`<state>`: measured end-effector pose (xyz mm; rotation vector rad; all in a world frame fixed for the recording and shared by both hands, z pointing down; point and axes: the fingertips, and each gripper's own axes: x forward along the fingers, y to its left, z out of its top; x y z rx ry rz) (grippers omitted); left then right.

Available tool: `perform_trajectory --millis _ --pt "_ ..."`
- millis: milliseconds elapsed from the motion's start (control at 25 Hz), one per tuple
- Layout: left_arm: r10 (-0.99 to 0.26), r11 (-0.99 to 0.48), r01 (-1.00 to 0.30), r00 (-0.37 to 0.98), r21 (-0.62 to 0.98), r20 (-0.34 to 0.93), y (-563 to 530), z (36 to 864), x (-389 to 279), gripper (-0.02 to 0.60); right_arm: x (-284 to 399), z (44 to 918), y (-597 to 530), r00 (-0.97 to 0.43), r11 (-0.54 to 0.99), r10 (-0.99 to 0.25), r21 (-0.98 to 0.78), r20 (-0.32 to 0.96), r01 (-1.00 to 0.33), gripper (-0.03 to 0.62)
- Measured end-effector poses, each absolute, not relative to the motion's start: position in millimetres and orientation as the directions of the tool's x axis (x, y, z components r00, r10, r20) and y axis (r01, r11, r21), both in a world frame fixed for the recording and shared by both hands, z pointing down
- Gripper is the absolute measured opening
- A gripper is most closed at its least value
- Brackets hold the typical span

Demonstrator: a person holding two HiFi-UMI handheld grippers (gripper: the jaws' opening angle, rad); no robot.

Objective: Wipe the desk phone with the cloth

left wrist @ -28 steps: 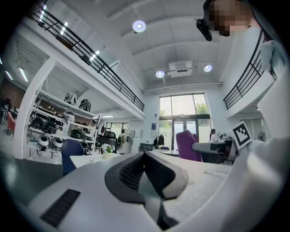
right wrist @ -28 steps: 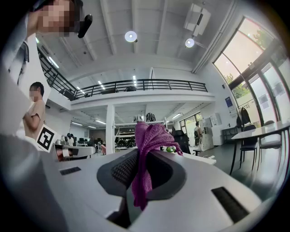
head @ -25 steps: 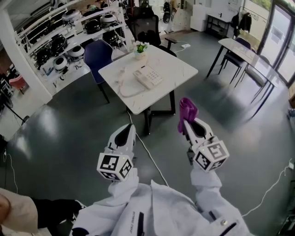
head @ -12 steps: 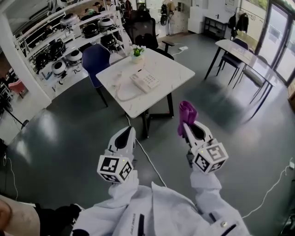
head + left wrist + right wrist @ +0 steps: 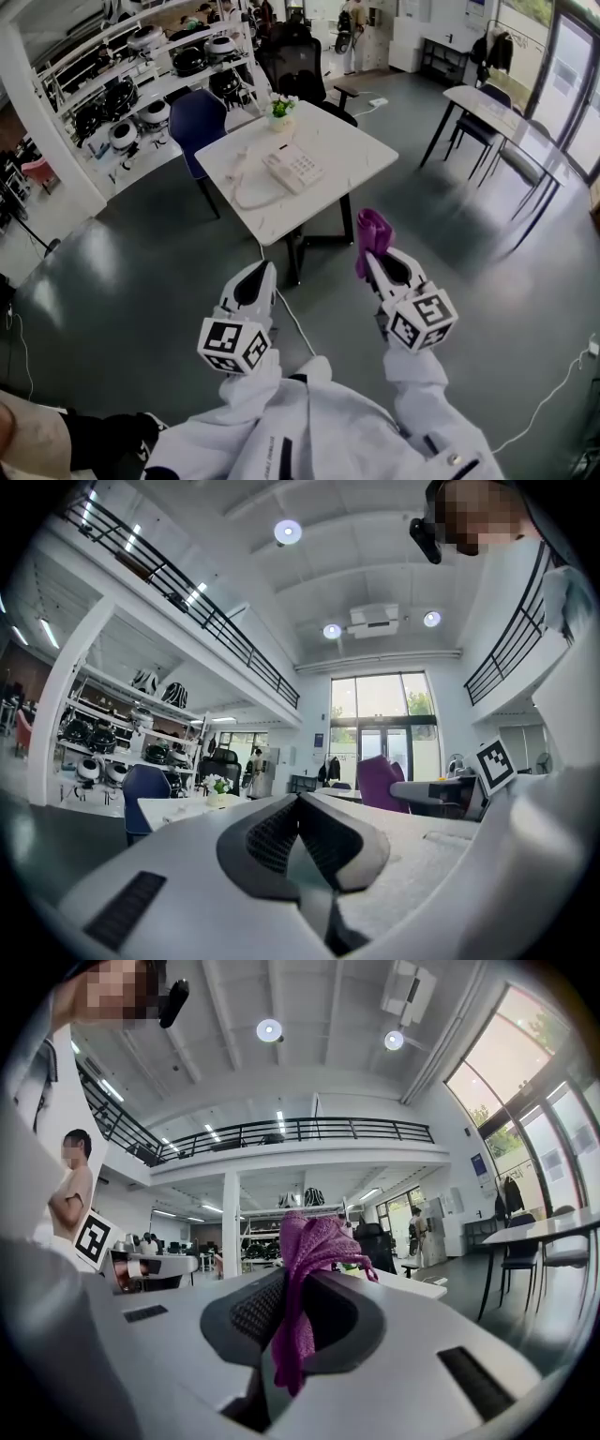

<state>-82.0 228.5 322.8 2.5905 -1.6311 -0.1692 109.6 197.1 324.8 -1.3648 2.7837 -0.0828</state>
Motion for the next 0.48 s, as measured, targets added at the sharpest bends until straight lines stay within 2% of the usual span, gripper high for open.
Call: perform_trajectory --millis 480 --pt "-0.918 -0.394 -0.904 0.396 0.164 -0.026 143 349 -79 -0.003 110 348 107 -0.637 0.633 -0.771 -0.093 0.013 -0.768 0.037"
